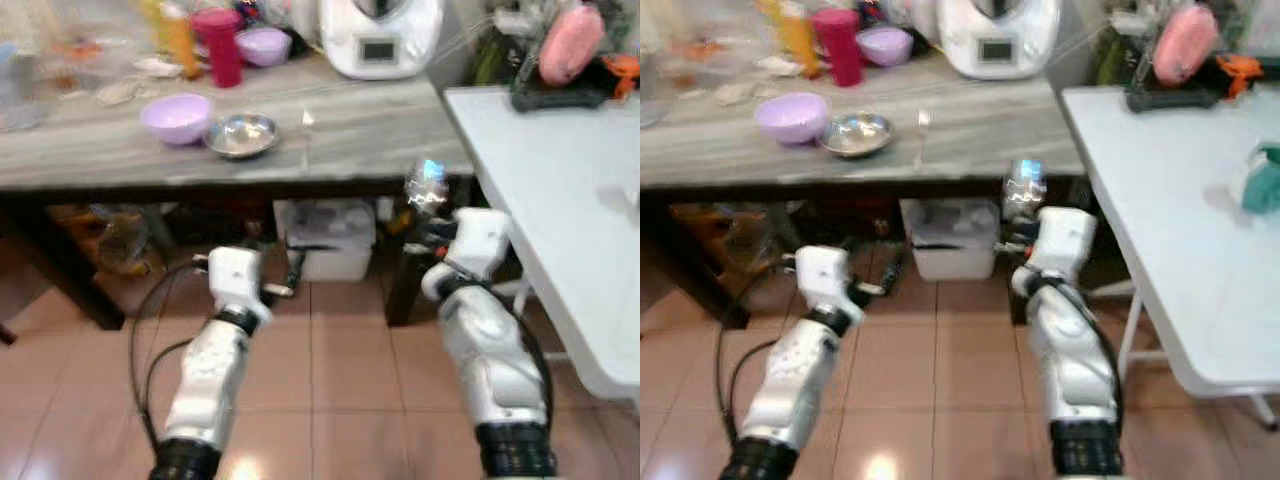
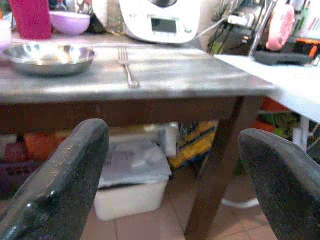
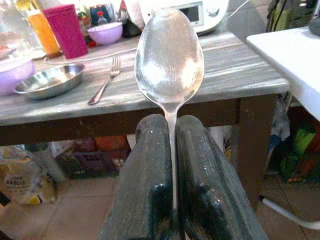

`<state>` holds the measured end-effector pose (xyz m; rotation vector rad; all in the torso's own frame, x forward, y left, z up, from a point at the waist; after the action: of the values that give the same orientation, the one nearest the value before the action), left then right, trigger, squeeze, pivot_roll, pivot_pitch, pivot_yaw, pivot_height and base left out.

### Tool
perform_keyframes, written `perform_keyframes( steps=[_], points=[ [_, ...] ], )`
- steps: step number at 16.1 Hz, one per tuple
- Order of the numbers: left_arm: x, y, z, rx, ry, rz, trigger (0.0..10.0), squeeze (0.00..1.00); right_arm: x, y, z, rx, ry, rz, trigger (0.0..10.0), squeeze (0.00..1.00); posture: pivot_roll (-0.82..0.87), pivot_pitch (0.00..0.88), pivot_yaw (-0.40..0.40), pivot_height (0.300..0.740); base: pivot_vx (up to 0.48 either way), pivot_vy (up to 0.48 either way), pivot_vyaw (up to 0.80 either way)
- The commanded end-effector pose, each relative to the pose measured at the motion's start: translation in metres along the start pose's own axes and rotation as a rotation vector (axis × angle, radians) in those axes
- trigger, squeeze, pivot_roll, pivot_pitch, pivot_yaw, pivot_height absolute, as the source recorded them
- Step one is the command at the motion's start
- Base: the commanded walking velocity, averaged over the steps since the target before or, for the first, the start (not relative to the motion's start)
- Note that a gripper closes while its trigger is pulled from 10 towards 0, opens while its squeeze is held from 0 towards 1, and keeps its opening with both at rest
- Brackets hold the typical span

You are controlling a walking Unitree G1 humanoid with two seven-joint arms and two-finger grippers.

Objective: Setting the table

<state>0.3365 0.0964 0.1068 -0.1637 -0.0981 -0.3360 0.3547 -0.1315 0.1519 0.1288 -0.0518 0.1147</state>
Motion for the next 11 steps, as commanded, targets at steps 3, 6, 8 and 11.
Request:
perform_keyframes(
  steps=[3, 6, 8, 11],
  points=[
    [0.0055, -0.0125, 0.0037, -0.005, -0.011, -0.043, 10.0, 0.0, -0.0022, -0.0122, 0.006, -0.004, -0.023, -0.041, 10.0, 0.0, -0.25, 0.091, 0.038, 0.74, 0.48, 0.0, 0.72],
    [0.005, -0.0139, 0.0029, -0.004, -0.008, -0.054, 10.0, 0.0, -0.0016, -0.0131, 0.0077, -0.003, -0.026, -0.045, 10.0, 0.0, -0.25, 0.094, 0.038, 0.74, 0.48, 0.0, 0.16],
    [0.005, -0.0146, 0.0035, -0.004, -0.01, -0.056, 10.0, 0.0, -0.0012, -0.0135, 0.0059, 0.025, -0.018, -0.054, 10.0, 0.0, -0.25, 0.097, 0.039, 0.74, 0.48, 0.0, 0.0],
    [0.0051, -0.0166, 0.0031, -0.004, -0.008, -0.062, 10.0, 0.0, -0.0004, -0.0137, 0.0052, 0.028, -0.015, -0.055, 10.0, 0.0, -0.25, 0.094, 0.04, 0.74, 0.48, 0.0, 0.0]
  ],
)
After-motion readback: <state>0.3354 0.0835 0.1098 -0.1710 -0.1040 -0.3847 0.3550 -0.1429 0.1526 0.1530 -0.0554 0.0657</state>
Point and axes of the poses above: a point about 5 cm out from each wrist's last joint towards the gripper, its own x axis pointing out of the wrist towards the gripper, its own z axis along the axis of the wrist's last joint, y = z × x, the point moved 4 cm from there along x, pointing out of the wrist towards the gripper, and after that the axes turned 1 degree about -x, right-handed, at the moved point
